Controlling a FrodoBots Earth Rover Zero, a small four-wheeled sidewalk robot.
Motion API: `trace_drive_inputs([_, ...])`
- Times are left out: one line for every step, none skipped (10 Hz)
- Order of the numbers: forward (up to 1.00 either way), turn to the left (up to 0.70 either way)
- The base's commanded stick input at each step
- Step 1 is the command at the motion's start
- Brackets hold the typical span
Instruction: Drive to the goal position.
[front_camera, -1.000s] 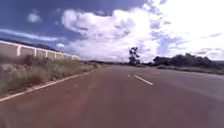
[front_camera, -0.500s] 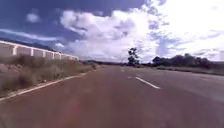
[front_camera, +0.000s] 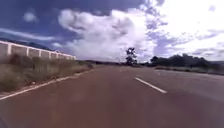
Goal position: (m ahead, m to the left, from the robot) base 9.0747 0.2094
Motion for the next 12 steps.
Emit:
trace_drive_inputs([1.00, 0.00])
trace_drive_inputs([1.00, 0.00])
trace_drive_inputs([1.00, 0.00])
trace_drive_inputs([1.00, 0.00])
trace_drive_inputs([1.00, 0.00])
trace_drive_inputs([1.00, 0.00])
trace_drive_inputs([1.00, 0.00])
trace_drive_inputs([1.00, 0.00])
trace_drive_inputs([1.00, 0.00])
trace_drive_inputs([1.00, 0.00])
trace_drive_inputs([1.00, -0.01])
trace_drive_inputs([1.00, -0.03])
